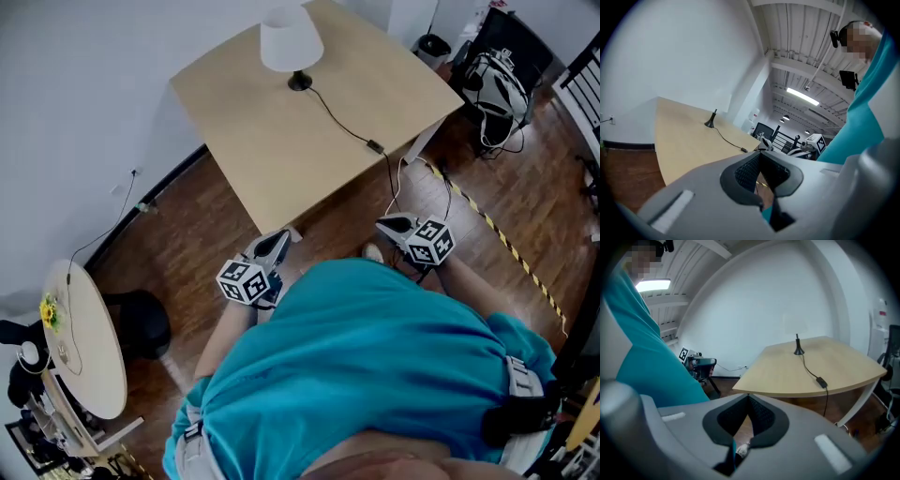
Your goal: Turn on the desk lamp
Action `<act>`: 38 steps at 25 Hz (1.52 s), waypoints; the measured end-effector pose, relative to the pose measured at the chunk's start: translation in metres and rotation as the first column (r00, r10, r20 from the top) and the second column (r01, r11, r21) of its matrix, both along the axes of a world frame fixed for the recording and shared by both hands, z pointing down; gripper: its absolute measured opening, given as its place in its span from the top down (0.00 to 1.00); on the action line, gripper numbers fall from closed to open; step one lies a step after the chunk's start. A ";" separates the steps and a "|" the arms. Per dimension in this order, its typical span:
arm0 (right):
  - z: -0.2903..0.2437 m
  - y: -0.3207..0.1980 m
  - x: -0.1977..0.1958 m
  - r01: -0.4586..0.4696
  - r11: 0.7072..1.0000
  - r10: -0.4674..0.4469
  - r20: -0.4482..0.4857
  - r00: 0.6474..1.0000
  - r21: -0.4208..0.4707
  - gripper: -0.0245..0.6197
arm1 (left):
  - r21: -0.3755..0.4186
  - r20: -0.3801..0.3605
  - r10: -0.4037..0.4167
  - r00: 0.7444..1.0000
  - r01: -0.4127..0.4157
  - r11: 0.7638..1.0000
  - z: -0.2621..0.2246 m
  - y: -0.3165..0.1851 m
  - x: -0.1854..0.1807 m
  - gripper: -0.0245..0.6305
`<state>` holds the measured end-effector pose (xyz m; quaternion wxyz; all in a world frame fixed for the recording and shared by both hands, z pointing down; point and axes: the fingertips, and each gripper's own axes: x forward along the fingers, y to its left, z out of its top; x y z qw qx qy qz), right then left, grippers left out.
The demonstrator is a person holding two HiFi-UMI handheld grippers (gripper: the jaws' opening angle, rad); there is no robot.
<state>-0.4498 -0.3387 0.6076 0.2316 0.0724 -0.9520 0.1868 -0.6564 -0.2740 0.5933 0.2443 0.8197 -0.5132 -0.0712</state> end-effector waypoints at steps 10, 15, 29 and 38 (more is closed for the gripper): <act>0.045 -0.225 0.092 0.058 0.993 -0.046 0.110 0.993 -0.106 0.96 | -0.183 0.168 -0.009 0.986 0.040 0.982 0.025 -0.223 0.102 0.96; 0.087 -0.331 0.123 0.055 0.986 -0.035 0.125 0.992 -0.160 0.96 | -0.325 0.214 0.047 0.976 0.025 0.945 0.077 -0.338 0.139 0.96; 0.158 -0.401 0.192 -0.194 0.946 0.205 0.016 0.979 -0.260 0.96 | -0.561 0.345 0.477 0.808 -0.230 0.795 0.216 -0.494 0.232 0.96; 0.194 -0.410 0.223 -0.257 0.914 0.272 0.006 0.962 -0.313 0.96 | -0.640 0.408 0.589 0.698 -0.243 0.729 0.275 -0.523 0.258 0.96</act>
